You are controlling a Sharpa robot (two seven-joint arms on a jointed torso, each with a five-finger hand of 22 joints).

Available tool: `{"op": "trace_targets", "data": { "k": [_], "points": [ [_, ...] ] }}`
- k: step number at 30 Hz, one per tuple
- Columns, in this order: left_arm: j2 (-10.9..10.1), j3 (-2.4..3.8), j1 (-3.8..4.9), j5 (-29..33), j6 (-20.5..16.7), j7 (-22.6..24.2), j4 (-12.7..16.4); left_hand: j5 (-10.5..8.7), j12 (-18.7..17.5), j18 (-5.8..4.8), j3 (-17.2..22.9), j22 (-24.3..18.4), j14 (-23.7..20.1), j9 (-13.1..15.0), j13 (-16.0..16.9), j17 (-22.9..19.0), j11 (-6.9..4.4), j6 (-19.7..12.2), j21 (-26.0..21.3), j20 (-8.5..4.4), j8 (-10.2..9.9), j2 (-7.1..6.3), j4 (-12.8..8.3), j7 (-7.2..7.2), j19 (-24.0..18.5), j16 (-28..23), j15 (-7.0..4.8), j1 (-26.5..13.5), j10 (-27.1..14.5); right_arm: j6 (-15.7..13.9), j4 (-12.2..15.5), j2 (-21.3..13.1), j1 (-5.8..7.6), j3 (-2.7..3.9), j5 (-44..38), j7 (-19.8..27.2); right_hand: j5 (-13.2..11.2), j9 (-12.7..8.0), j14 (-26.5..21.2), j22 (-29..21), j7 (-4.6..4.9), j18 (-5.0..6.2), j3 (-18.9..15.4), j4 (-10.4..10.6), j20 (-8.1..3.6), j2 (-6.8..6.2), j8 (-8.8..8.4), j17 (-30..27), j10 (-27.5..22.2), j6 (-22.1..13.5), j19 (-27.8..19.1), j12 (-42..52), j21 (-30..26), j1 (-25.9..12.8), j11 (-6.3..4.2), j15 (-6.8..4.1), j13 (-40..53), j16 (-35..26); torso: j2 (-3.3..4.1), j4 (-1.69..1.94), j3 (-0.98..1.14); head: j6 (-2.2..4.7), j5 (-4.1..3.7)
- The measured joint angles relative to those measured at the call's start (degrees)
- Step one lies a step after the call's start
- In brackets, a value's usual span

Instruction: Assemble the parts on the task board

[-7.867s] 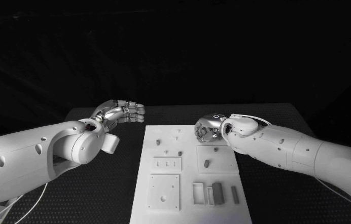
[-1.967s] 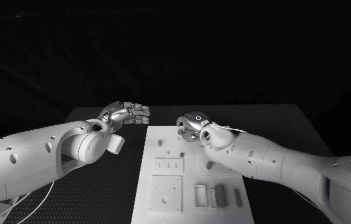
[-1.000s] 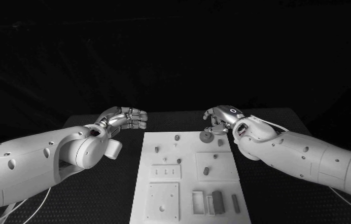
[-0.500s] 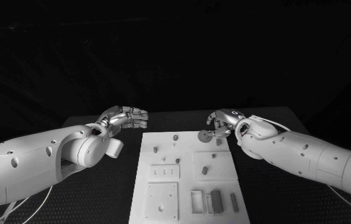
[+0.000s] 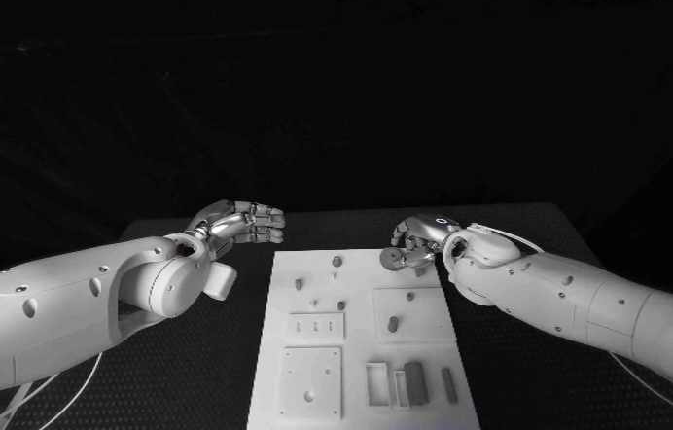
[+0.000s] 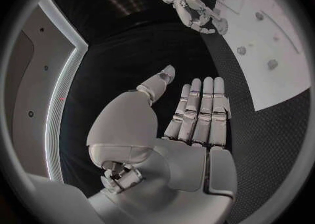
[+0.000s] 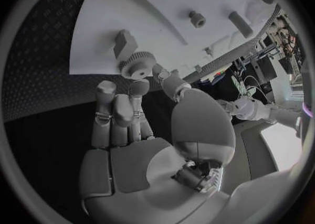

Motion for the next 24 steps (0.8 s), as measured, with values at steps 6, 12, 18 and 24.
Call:
{"op": "trace_targets", "data": {
  "k": [6,12,18,24],
  "points": [
    [0.0,0.0,0.0,0.0,0.0,0.0,0.0,0.0,0.0,0.0,0.0,0.0,0.0,0.0,0.0,0.0,0.0,0.0,0.0,0.0,0.0,0.0,0.0,0.0,0.0,0.0,0.0,0.0,0.0,0.7,-1.0,0.3,-0.19,-0.04,0.1,0.1,0.0,0.1,0.0,0.0,-0.01,0.0,0.0,0.0,0.01,0.0,0.0,0.0,0.0,0.0,0.0,0.0,0.0,0.0,-0.01,0.0,0.2,0.0,0.0,-0.01,-0.01,-0.2,0.15],
    [-0.1,0.0,0.0,0.0,0.1,0.0,0.1,0.0,0.0,0.0,0.0,0.0,0.0,0.0,0.0,0.0,0.0,0.0,0.0,0.0,0.0,0.0,0.0,0.0,0.0,-0.2,0.0,0.0,0.0,1.3,-1.4,0.6,-0.33,-0.09,0.1,0.2,0.0,0.3,0.0,0.0,-0.01,0.0,0.0,0.0,-0.11,1.02,0.04,0.0,-0.1,0.0,-0.3,0.0,0.0,0.3,-0.09,0.0,0.5,0.2,0.0,-0.1,-0.03,-0.32,0.21],
    [-0.1,0.0,0.0,0.0,0.1,0.0,0.1,0.0,0.0,0.0,0.0,0.0,0.0,0.0,0.0,0.0,0.0,0.0,0.0,0.0,0.0,0.0,0.0,0.01,0.0,-0.2,0.0,0.0,0.0,1.5,-2.3,1.1,-0.29,-0.04,0.1,0.4,0.0,0.5,0.0,0.0,-0.08,-0.01,-0.2,-0.2,-0.11,1.85,0.34,0.0,-0.1,0.1,-0.3,0.0,0.0,0.1,-0.1,0.0,0.6,0.5,-0.01,-0.13,-0.01,-0.44,0.27],
    [-0.1,0.0,0.0,0.0,0.1,0.0,0.0,0.0,-0.2,0.0,0.0,0.0,0.0,-0.1,0.0,0.0,0.0,0.0,0.0,0.0,0.0,0.0,0.0,0.01,0.0,-0.2,0.0,0.0,0.0,1.6,-2.7,1.6,-0.23,-0.16,0.2,0.6,0.0,0.6,0.0,0.0,-0.08,0.0,-0.4,-0.4,-0.1,2.22,0.34,0.0,-0.1,0.1,-0.3,0.0,0.0,-0.3,-0.11,0.0,0.8,0.5,-0.03,-0.14,-0.01,-0.56,0.29]
  ]
}}
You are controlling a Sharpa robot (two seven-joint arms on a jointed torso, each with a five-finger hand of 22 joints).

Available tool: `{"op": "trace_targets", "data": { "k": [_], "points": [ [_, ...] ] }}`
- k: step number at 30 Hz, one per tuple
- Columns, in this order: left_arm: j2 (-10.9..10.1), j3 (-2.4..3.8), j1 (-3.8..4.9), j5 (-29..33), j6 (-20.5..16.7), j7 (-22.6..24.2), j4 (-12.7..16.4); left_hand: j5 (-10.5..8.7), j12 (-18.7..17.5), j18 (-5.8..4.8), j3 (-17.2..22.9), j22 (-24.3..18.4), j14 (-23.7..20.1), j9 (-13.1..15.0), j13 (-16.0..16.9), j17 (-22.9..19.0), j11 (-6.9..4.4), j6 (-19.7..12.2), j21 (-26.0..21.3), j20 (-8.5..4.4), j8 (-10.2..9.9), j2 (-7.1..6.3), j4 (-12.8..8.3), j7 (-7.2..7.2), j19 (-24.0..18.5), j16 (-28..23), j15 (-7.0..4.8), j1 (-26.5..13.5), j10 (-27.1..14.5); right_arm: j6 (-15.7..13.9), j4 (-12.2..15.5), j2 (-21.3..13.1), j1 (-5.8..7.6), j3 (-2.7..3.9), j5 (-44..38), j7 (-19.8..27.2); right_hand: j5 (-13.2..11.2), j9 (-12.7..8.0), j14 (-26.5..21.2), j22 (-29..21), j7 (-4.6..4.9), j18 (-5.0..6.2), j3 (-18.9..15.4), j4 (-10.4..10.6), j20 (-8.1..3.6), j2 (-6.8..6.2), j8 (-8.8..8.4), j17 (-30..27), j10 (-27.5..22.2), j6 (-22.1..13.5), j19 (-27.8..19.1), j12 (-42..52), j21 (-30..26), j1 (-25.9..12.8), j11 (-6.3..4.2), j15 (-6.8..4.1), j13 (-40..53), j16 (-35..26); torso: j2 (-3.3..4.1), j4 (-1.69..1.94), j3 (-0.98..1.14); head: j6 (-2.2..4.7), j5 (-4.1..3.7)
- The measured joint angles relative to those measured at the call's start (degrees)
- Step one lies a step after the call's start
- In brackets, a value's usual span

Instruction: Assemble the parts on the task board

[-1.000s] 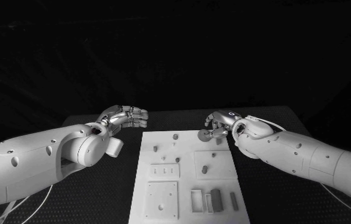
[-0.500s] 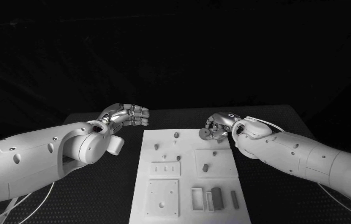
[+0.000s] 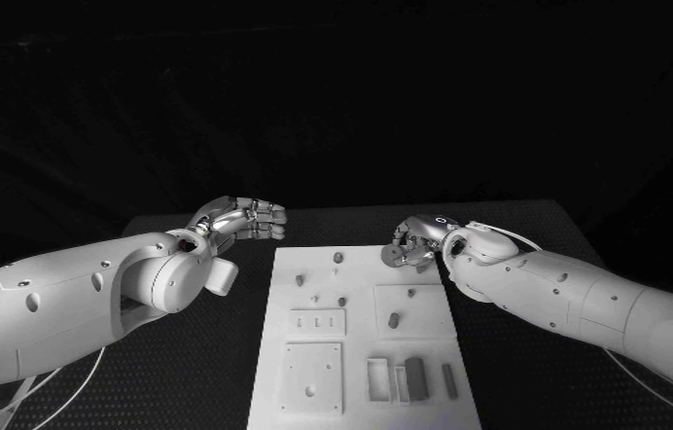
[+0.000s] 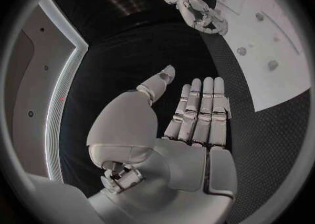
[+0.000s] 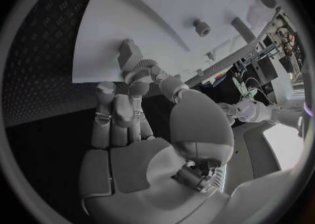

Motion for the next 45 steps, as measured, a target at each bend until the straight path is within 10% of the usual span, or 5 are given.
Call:
{"op": "trace_targets", "data": {
  "k": [45],
  "points": [
    [-0.2,0.01,0.0,0.0,0.0,0.0,0.1,0.0,0.0,0.0,-0.2,0.0,0.0,0.0,0.0,0.1,0.0,0.0,0.0,0.0,0.0,0.0,-0.2,0.01,0.0,0.0,0.0,0.0,0.0,-1.9,-0.5,0.9,-0.25,-0.46,-5.7,0.4,-0.1,0.4,0.1,0.0,-1.4,-0.04,0.2,-3.6,0.0,4.43,2.01,0.6,1.4,3.7,-0.4,0.0,1.2,3.6,-1.12,-0.93,1.3,1.4,-0.04,-0.01,0.07,-0.9,0.2]
  ]
}}
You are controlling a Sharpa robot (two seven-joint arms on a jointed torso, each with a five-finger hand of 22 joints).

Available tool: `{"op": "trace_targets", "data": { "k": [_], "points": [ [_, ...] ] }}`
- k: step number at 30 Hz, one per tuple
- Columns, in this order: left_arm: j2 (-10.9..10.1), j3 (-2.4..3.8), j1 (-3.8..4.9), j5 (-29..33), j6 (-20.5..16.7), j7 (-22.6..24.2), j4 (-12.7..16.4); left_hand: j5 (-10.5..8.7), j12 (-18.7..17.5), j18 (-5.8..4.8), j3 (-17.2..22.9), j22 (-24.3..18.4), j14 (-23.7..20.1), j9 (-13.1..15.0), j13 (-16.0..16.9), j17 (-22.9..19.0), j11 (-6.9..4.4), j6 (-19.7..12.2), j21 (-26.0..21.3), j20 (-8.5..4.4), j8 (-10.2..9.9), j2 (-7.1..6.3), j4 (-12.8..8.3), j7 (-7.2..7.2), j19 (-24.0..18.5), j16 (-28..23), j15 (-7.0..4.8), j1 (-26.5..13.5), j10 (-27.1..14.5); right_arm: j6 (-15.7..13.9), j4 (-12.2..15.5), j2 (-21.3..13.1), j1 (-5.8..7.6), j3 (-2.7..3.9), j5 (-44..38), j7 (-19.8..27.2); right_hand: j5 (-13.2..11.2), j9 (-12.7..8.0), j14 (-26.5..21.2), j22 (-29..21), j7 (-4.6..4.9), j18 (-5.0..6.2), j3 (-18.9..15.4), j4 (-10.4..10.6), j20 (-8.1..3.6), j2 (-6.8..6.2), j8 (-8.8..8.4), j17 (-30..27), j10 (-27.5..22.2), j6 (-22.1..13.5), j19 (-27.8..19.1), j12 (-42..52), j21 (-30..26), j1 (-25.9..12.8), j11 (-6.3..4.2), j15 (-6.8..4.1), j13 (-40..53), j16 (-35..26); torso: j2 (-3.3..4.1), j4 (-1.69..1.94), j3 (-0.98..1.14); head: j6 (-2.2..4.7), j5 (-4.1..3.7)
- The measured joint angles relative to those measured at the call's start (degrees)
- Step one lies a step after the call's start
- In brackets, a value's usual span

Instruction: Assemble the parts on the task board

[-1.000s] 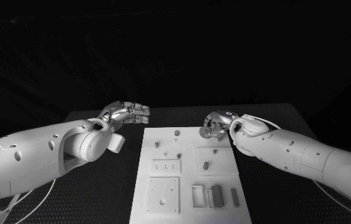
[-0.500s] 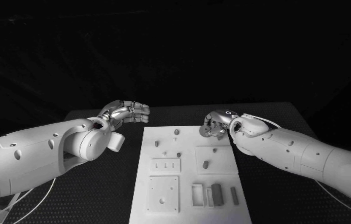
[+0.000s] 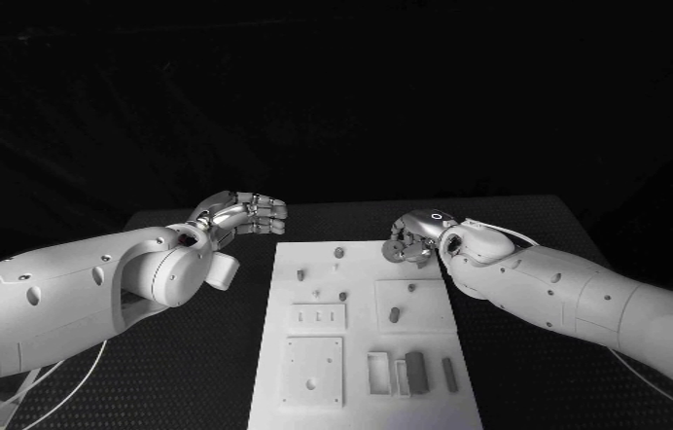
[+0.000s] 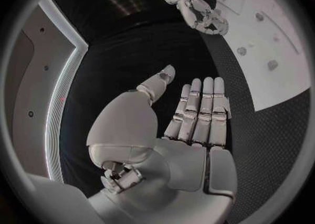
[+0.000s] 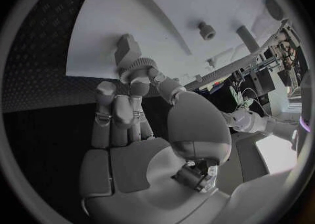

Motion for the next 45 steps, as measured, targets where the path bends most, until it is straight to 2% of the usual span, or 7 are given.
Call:
{"op": "trace_targets", "data": {
  "k": [10,18,22,33,36,41,45],
  "points": [
    [-0.1,0.0,0.0,0.0,0.0,0.0,0.1,0.0,0.0,0.0,0.0,0.0,0.0,0.0,0.0,0.0,0.0,0.0,0.0,0.0,0.0,0.0,0.0,0.01,0.0,0.0,0.0,0.0,0.0,-2.5,1.7,-0.6,-0.32,-0.22,-2.1,-0.5,0.1,0.0,0.6,0.0,-0.03,0.0,-0.2,-0.2,0.01,0.94,0.03,0.8,0.6,0.0,0.0,-0.2,0.3,1.0,-0.61,-0.57,0.0,0.4,0.01,-0.04,0.01,0.02,0.05],
    [-0.5,0.0,0.0,0.0,0.0,0.0,0.4,0.0,0.0,0.0,-0.1,0.0,0.0,0.0,0.0,0.0,0.0,0.0,-0.2,0.0,0.0,0.0,0.1,0.03,0.0,0.0,0.0,0.0,0.0,-5.0,5.9,-2.1,-0.75,-0.51,-6.1,-2.0,0.1,0.0,1.1,0.0,-0.23,-0.01,-0.3,-0.3,-0.14,0.76,0.21,1.4,1.0,1.0,0.3,-0.5,0.5,0.8,-0.94,-1.05,0.0,0.7,0.01,-0.04,-0.05,0.11,0.09],
    [-0.6,0.0,0.0,0.0,0.0,0.0,0.5,0.0,0.0,-0.01,-0.1,0.0,0.0,0.0,0.0,0.0,0.0,0.0,-0.2,0.0,0.0,0.0,0.1,0.03,0.0,0.0,0.0,0.0,0.0,-6.1,9.1,-2.5,-0.58,-0.5,-8.8,-2.9,0.1,0.0,1.4,0.0,-0.28,-0.01,-0.5,-0.2,-0.24,0.48,0.83,1.5,1.2,1.4,0.5,-0.5,0.5,0.5,-0.82,-0.94,-0.2,0.9,-0.01,-0.07,-0.1,0.18,0.17],
    [-0.7,0.0,0.01,0.0,0.0,0.0,0.7,0.0,-0.2,-0.01,-0.1,0.0,0.0,0.0,0.0,0.0,0.0,0.0,-0.2,0.0,0.0,0.0,0.1,0.04,0.0,-0.2,0.0,0.0,0.0,-8.4,15.0,-1.3,-0.39,-0.48,-15.6,-5.8,0.1,0.0,1.6,0.0,-0.26,-0.01,-0.6,-0.2,-0.23,0.48,0.83,1.4,1.7,1.4,0.5,-0.9,0.5,0.5,-0.92,-1.18,-0.5,0.9,-0.01,-0.02,-0.04,0.38,0.34],
    [-0.8,0.0,0.01,0.0,0.0,0.0,0.7,0.0,-0.2,-0.01,-0.1,0.0,0.0,0.0,0.0,0.0,0.0,0.0,-0.2,0.0,0.0,0.0,0.1,0.04,0.0,-0.2,0.0,0.0,0.0,-8.8,16.1,-0.7,-0.39,-0.5,-17.3,-6.7,0.1,0.0,1.7,0.0,-0.3,-0.01,-0.6,-0.2,-0.22,0.01,0.86,1.3,2.0,2.1,0.5,-1.2,0.5,0.1,-1.2,-1.13,-0.7,0.9,-0.01,0.03,-0.04,0.52,0.41],
    [-0.7,0.0,0.01,0.0,0.0,0.0,0.7,0.0,-0.2,-0.01,-0.1,0.0,0.0,0.0,0.0,0.1,0.0,0.0,-0.2,0.0,0.0,0.0,0.1,0.04,0.0,-0.2,0.0,0.0,0.0,-9.3,16.4,0.8,-0.39,-1.54,-19.7,-7.9,0.1,0.0,1.7,0.0,-0.33,-0.01,-0.6,-0.2,-0.32,-0.06,0.86,1.1,2.1,2.2,0.7,-1.2,0.5,0.0,-1.21,-1.13,-0.8,0.9,0.0,0.05,-0.04,0.64,0.51],
    [-0.7,0.01,0.01,0.0,0.0,0.0,0.7,0.0,-0.2,-0.01,-0.1,0.0,0.0,0.0,0.0,0.1,0.0,0.0,-0.2,0.0,0.0,0.0,0.1,0.04,0.0,-0.2,0.0,0.0,0.0,-9.4,14.7,2.4,-0.4,-2.03,-20.5,-8.3,0.1,0.0,1.8,0.0,-0.45,-0.02,-0.6,-0.2,-0.32,-0.3,0.86,1.0,2.2,2.3,0.8,-1.4,0.5,0.1,-1.02,-1.13,-0.9,0.9,0.01,0.09,-0.06,0.65,0.54]
  ]
}}
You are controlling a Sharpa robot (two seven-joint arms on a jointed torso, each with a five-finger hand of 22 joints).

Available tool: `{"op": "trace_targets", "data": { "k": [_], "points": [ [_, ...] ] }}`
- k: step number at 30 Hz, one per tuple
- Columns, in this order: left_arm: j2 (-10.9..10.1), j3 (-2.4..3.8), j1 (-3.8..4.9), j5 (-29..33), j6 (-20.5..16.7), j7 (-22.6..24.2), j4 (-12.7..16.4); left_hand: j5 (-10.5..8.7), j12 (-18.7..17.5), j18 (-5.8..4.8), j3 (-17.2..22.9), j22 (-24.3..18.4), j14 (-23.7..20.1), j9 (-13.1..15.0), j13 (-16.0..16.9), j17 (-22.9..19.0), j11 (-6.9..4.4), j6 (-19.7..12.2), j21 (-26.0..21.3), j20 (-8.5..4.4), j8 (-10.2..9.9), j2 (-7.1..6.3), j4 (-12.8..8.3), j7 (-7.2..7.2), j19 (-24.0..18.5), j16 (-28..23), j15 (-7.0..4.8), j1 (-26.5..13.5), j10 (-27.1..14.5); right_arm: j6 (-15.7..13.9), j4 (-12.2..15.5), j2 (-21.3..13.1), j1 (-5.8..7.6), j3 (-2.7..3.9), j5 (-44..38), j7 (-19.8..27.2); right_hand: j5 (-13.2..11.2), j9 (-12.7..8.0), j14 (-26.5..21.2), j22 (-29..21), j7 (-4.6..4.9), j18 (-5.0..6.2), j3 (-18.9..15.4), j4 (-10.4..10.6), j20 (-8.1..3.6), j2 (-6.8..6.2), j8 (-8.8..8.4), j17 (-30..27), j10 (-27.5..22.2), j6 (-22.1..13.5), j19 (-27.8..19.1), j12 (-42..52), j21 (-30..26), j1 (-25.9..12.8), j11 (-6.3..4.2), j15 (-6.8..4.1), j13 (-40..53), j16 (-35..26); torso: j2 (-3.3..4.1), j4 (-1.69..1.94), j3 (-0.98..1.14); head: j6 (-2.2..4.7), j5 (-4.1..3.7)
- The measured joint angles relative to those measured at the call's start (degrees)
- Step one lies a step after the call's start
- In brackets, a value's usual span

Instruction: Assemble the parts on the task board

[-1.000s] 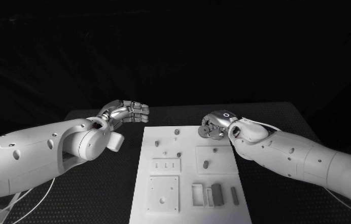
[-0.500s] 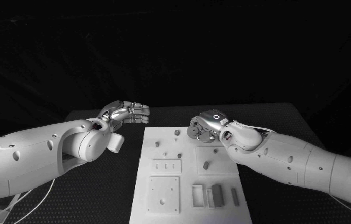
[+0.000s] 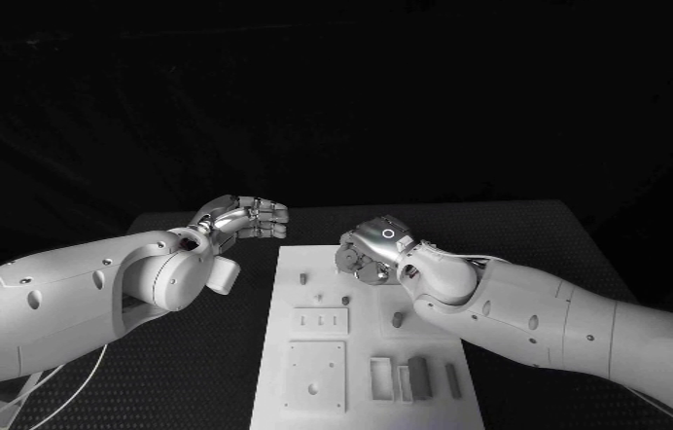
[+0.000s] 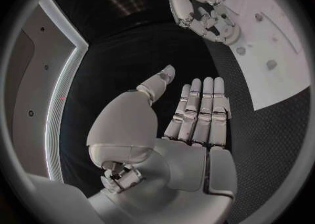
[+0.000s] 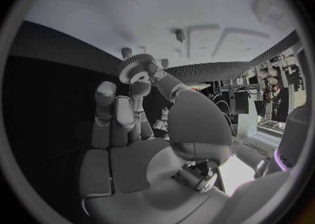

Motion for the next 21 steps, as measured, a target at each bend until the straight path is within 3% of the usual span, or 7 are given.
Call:
{"op": "trace_targets", "data": {
  "k": [6,21],
  "points": [
    [0.2,0.0,0.0,0.0,0.0,0.0,-0.1,0.0,0.0,0.01,0.0,0.0,0.0,0.0,0.0,0.0,0.0,0.0,0.0,0.0,0.0,0.0,0.0,0.0,0.0,0.0,0.0,0.0,0.0,0.0,-2.6,2.3,-0.26,-0.58,-0.2,-0.2,0.0,0.0,0.0,0.0,-0.02,0.0,0.0,0.0,0.09,-0.33,0.34,-0.2,0.0,0.4,0.1,0.0,0.0,-0.1,0.0,0.01,-0.1,0.0,0.03,0.13,-0.01,-0.15,0.05],
    [0.2,0.0,0.0,0.0,0.0,0.0,-0.1,0.0,-0.2,0.0,0.0,0.0,0.0,0.0,0.0,0.0,0.0,0.0,0.0,0.0,0.0,0.0,0.0,0.0,0.0,0.0,0.0,0.0,0.0,0.2,-5.0,4.8,-0.46,-1.98,-0.5,-0.6,-0.1,0.0,0.1,0.0,-0.1,0.01,0.1,0.1,0.11,-0.56,0.85,-0.4,0.0,0.5,0.1,-0.2,0.0,0.0,0.0,0.09,-0.2,0.0,0.05,-0.04,0.04,-0.4,0.49]
  ]
}}
